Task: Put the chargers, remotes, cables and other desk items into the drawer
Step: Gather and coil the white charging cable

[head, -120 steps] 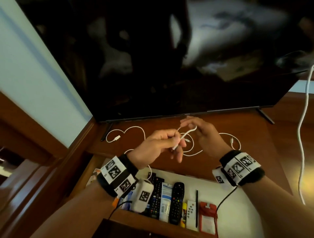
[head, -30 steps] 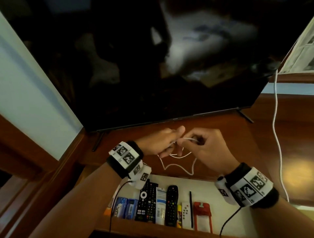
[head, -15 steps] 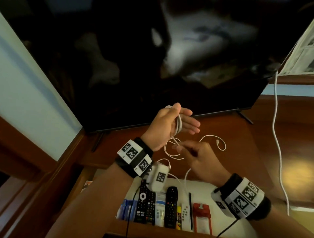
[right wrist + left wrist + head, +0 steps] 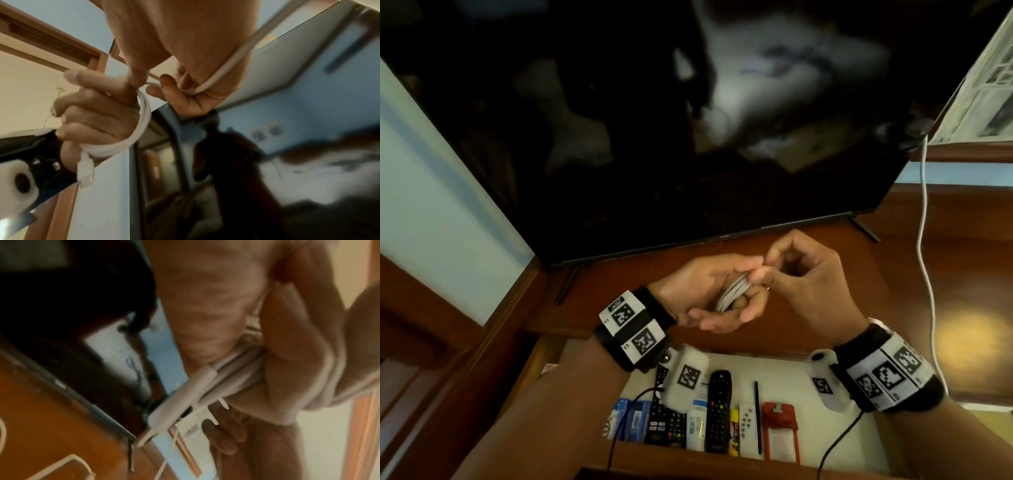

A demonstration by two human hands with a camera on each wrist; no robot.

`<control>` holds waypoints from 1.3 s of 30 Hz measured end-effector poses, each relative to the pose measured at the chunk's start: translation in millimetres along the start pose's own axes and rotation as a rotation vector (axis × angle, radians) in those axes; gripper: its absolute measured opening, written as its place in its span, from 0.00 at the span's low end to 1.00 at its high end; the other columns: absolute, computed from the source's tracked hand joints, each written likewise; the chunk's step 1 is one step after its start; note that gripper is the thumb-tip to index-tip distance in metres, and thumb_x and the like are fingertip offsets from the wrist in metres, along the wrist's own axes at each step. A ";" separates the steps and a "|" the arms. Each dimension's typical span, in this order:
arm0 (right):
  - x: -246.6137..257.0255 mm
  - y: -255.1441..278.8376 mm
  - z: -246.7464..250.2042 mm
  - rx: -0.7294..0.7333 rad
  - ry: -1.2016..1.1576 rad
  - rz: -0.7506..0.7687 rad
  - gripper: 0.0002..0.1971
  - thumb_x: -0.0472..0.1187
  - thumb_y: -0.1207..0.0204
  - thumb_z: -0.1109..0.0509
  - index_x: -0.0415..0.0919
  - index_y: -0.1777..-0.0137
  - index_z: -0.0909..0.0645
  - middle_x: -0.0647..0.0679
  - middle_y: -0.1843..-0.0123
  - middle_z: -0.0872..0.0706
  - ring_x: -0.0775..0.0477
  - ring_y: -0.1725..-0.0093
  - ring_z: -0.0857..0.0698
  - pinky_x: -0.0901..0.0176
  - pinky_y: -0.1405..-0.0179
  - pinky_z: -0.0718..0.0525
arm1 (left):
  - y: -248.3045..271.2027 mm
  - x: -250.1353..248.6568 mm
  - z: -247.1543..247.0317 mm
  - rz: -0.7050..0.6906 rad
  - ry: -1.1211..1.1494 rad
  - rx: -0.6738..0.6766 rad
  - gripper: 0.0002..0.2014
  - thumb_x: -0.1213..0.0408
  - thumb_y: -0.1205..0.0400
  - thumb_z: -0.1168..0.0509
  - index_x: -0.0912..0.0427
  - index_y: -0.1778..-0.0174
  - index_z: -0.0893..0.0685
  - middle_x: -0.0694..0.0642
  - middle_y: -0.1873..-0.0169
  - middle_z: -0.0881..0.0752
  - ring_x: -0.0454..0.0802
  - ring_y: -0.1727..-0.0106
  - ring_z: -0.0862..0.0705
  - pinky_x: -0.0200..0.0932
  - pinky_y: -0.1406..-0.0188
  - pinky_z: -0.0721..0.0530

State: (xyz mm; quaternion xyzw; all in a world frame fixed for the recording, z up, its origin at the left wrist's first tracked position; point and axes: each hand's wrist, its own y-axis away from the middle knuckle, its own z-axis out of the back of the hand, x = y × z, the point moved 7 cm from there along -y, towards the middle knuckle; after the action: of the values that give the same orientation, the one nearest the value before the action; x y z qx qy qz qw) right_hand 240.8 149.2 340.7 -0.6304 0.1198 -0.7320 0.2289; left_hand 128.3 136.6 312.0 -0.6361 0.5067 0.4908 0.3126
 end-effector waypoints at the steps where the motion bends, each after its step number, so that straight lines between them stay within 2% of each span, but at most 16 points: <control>1: 1.0 -0.1 -2.5 0.020 -0.038 0.013 0.11 0.42 0.27 0.23 0.33 0.56 0.19 0.54 0.70 0.15 0.58 0.75 0.21 0.68 0.75 0.24 | -1.1 -4.7 -3.9 -0.069 0.056 0.033 0.32 0.49 0.09 0.58 0.68 0.60 0.17 0.54 0.84 0.21 0.47 0.91 0.39 0.32 0.88 0.34; 3: -4.5 -0.7 -3.3 0.025 -0.060 -0.017 0.09 0.38 0.20 0.30 0.31 0.50 0.16 0.54 0.68 0.12 0.60 0.75 0.19 0.69 0.75 0.23 | -1.2 -17.6 -4.0 -0.231 0.159 -0.013 0.30 0.52 0.08 0.57 0.67 0.56 0.16 0.55 0.80 0.18 0.47 0.89 0.32 0.34 0.85 0.31; 5: -14.9 1.9 -7.0 0.068 0.021 -0.087 0.08 0.40 0.16 0.33 0.44 0.47 0.11 0.45 0.68 0.13 0.46 0.75 0.19 0.57 0.76 0.22 | 1.6 -29.3 4.2 -0.382 0.274 -0.148 0.29 0.51 0.07 0.57 0.67 0.49 0.15 0.58 0.73 0.14 0.46 0.81 0.20 0.38 0.79 0.26; 7: -26.6 9.5 -17.8 0.158 0.134 -0.177 0.15 0.42 0.13 0.34 0.58 0.59 0.12 0.42 0.71 0.15 0.45 0.77 0.22 0.53 0.76 0.24 | 2.1 -34.0 16.9 -0.442 0.249 -0.343 0.28 0.51 0.07 0.55 0.68 0.44 0.15 0.62 0.64 0.09 0.52 0.68 0.11 0.42 0.67 0.15; 8: -32.0 14.3 -22.9 0.194 0.174 -0.214 0.17 0.42 0.13 0.34 0.56 0.63 0.14 0.43 0.73 0.15 0.50 0.78 0.22 0.56 0.75 0.23 | 1.3 -33.8 23.5 -0.430 0.150 -0.455 0.27 0.52 0.06 0.54 0.69 0.41 0.16 0.64 0.58 0.08 0.55 0.61 0.08 0.45 0.60 0.12; 11: -38.6 25.3 -37.6 0.320 0.292 -0.249 0.13 0.41 0.12 0.35 0.52 0.59 0.17 0.46 0.72 0.17 0.50 0.76 0.20 0.57 0.72 0.20 | 0.8 -30.5 36.4 -0.336 -0.313 -0.742 0.23 0.56 0.05 0.52 0.72 0.37 0.19 0.66 0.49 0.07 0.62 0.50 0.07 0.51 0.54 0.11; 14: -41.3 29.4 -41.6 0.405 0.423 -0.216 0.13 0.42 0.13 0.33 0.56 0.59 0.16 0.52 0.76 0.21 0.51 0.79 0.26 0.59 0.76 0.28 | 2.5 -23.9 43.0 -0.205 -0.733 -0.879 0.16 0.55 0.08 0.45 0.62 0.42 0.16 0.54 0.55 0.07 0.57 0.52 0.08 0.59 0.46 0.10; 18: -22.8 26.8 -36.0 0.368 0.428 -0.098 0.11 0.36 0.17 0.30 0.49 0.58 0.13 0.63 0.74 0.18 0.57 0.78 0.23 0.72 0.75 0.32 | 3.8 -4.5 52.1 0.176 -1.062 -0.774 0.24 0.53 0.07 0.45 0.68 0.55 0.13 0.64 0.57 0.08 0.59 0.52 0.08 0.52 0.47 0.10; 21: -8.7 21.5 -24.6 0.283 0.365 -0.050 0.08 0.42 0.17 0.27 0.47 0.59 0.12 0.57 0.72 0.15 0.54 0.78 0.23 0.64 0.77 0.29 | 8.2 15.6 45.0 0.255 -0.807 -0.535 0.36 0.40 0.08 0.55 0.68 0.58 0.15 0.70 0.69 0.11 0.70 0.74 0.14 0.51 0.72 0.15; 23: -3.7 16.1 -12.1 0.179 0.296 -0.032 0.08 0.45 0.21 0.23 0.45 0.60 0.13 0.51 0.73 0.16 0.53 0.79 0.26 0.58 0.80 0.29 | 11.2 24.5 39.8 0.248 -0.558 -0.423 0.42 0.34 0.10 0.61 0.66 0.59 0.15 0.65 0.77 0.16 0.62 0.84 0.22 0.42 0.85 0.27; 26: -8.1 11.3 -0.9 0.050 0.200 -0.050 0.10 0.46 0.24 0.21 0.42 0.61 0.16 0.46 0.72 0.19 0.45 0.76 0.25 0.49 0.77 0.25 | 5.5 25.6 19.5 0.084 -0.127 -0.216 0.39 0.38 0.09 0.62 0.66 0.63 0.19 0.52 0.86 0.27 0.46 0.90 0.35 0.43 0.87 0.43; 29: -9.8 12.0 -8.8 0.058 0.095 -0.017 0.08 0.42 0.17 0.30 0.41 0.55 0.14 0.46 0.65 0.14 0.40 0.68 0.17 0.42 0.70 0.19 | 0.1 10.8 1.2 -0.136 0.150 -0.068 0.28 0.50 0.07 0.56 0.63 0.62 0.21 0.50 0.85 0.24 0.47 0.89 0.36 0.41 0.88 0.40; 32: -19.1 13.1 -14.1 0.019 -0.007 -0.058 0.11 0.38 0.12 0.39 0.41 0.48 0.15 0.55 0.62 0.14 0.53 0.65 0.17 0.60 0.66 0.19 | 0.3 -4.9 2.6 -0.301 0.247 -0.141 0.27 0.53 0.06 0.58 0.63 0.57 0.18 0.56 0.77 0.15 0.46 0.82 0.19 0.37 0.79 0.21; 35: -31.4 16.0 -25.1 0.055 0.011 -0.124 0.11 0.34 0.10 0.41 0.41 0.39 0.17 0.45 0.54 0.11 0.38 0.59 0.14 0.44 0.61 0.12 | 1.0 -12.7 13.1 -0.399 0.421 -0.315 0.28 0.51 0.06 0.55 0.64 0.53 0.14 0.61 0.65 0.08 0.52 0.67 0.09 0.43 0.64 0.11; 37: -34.3 17.7 -29.5 0.067 0.057 -0.156 0.13 0.32 0.10 0.42 0.47 0.44 0.17 0.55 0.62 0.12 0.53 0.71 0.19 0.61 0.72 0.20 | 1.8 -14.5 21.4 -0.452 0.490 -0.434 0.28 0.51 0.07 0.51 0.66 0.51 0.11 0.65 0.59 0.07 0.54 0.61 0.06 0.45 0.59 0.08; 39: -30.8 16.7 -30.5 0.061 0.106 -0.179 0.15 0.35 0.10 0.42 0.54 0.51 0.20 0.61 0.72 0.18 0.58 0.78 0.31 0.66 0.79 0.32 | 2.2 -16.9 23.1 -0.496 0.530 -0.505 0.29 0.52 0.07 0.51 0.68 0.51 0.08 0.69 0.53 0.07 0.57 0.56 0.05 0.46 0.58 0.07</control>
State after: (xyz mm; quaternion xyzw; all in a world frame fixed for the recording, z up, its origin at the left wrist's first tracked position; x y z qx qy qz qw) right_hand 217.2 146.2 300.8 -0.5919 0.0526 -0.7850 0.1750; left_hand 119.0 162.4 320.6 -0.8988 0.2655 0.3293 0.1149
